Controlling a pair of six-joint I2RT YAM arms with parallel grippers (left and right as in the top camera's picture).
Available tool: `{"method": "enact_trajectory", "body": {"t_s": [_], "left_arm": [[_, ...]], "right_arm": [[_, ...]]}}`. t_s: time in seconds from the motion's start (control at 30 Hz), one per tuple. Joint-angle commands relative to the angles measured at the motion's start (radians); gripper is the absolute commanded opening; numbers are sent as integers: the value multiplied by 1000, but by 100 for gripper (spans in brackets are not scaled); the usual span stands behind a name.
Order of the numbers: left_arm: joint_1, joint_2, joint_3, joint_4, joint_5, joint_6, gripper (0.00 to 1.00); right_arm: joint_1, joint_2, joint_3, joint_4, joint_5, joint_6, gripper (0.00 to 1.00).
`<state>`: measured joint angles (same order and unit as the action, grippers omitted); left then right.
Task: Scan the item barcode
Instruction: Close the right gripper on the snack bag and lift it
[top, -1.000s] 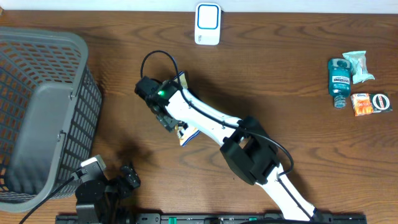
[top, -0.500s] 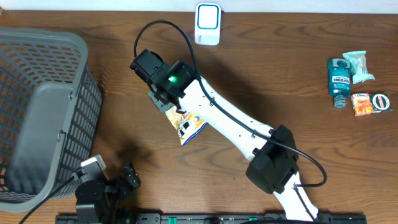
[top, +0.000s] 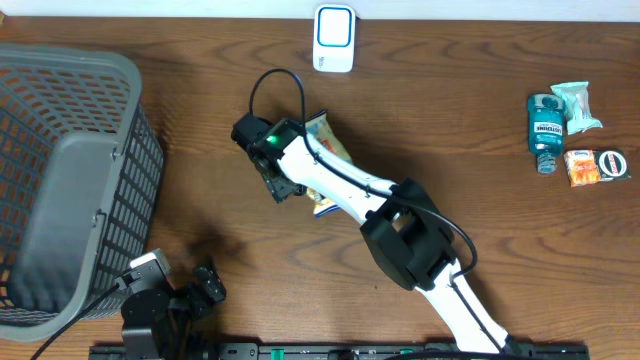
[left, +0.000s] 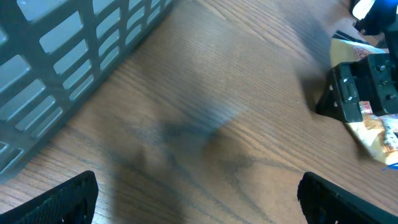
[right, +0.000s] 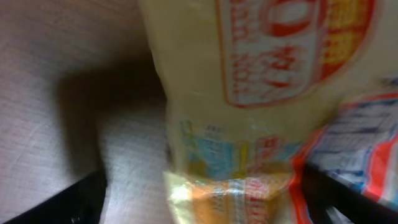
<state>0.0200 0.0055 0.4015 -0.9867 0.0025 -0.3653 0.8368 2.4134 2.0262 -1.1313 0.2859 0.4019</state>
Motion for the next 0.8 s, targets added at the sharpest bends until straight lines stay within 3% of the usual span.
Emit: {"method": "enact_trajectory", "body": {"t_s": [0.0,0.33,0.77], "left_arm": [[6,-2,8,-11,13,-2,98],[6,-2,8,-11,13,-2,98],[6,-2,8,-11,13,-2,98]], "right_arm": [[-10,21,33,-24,-6,-54,99],[-12,-53,185,-93,0,-97,99],[-84,8,-51,24,103,-61,99]]}}
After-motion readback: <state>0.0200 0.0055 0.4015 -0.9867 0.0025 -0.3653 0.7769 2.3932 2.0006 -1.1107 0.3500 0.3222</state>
